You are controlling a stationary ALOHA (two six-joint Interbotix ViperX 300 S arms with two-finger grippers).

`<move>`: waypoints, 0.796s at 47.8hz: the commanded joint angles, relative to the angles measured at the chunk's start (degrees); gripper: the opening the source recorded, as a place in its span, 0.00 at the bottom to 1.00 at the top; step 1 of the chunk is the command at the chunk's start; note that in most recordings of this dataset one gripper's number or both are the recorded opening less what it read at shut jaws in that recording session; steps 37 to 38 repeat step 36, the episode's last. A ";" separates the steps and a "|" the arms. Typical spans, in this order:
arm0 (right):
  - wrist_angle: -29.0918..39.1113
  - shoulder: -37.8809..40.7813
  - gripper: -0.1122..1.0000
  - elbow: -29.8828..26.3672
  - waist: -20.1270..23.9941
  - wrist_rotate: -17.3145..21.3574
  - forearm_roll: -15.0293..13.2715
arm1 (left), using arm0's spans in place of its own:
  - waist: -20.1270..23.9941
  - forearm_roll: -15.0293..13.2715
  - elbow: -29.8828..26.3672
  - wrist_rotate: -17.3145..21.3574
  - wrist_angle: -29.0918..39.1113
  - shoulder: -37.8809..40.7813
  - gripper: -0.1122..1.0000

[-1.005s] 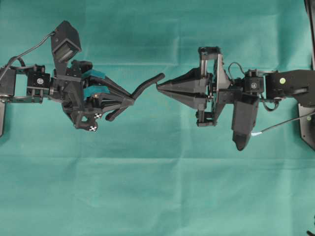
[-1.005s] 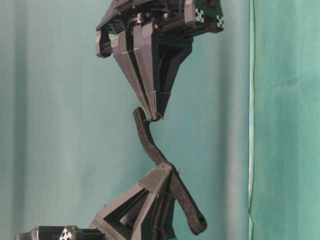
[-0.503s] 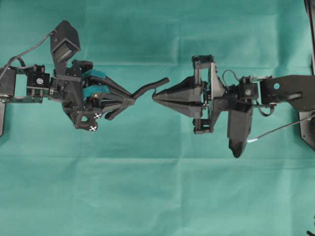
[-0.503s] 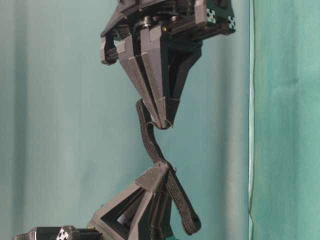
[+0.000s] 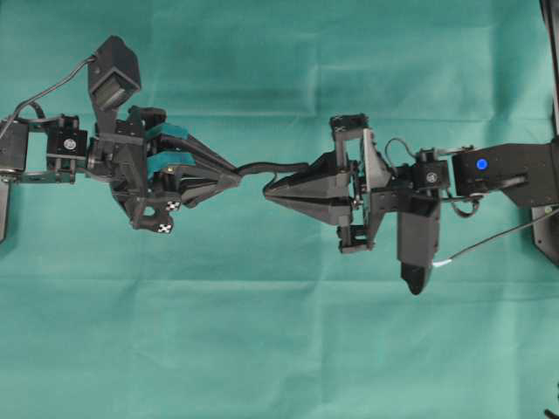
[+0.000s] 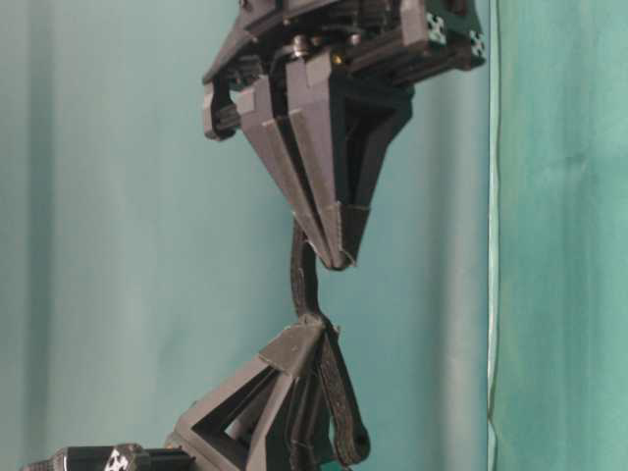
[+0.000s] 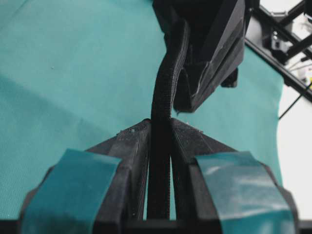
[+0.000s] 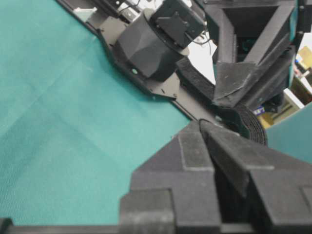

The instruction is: Peel off the Velcro with your right arm.

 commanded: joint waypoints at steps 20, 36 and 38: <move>2.37 2.20 0.01 -4.31 0.53 0.09 -0.09 | 0.18 0.00 -0.88 0.18 -1.76 -0.44 0.19; 4.13 4.31 0.01 -6.15 1.58 0.09 -1.23 | 0.18 0.00 -0.88 0.26 -1.93 -0.44 0.19; 4.13 4.31 0.01 -6.15 1.58 0.09 -1.23 | 0.18 0.00 -0.88 0.26 -1.93 -0.44 0.19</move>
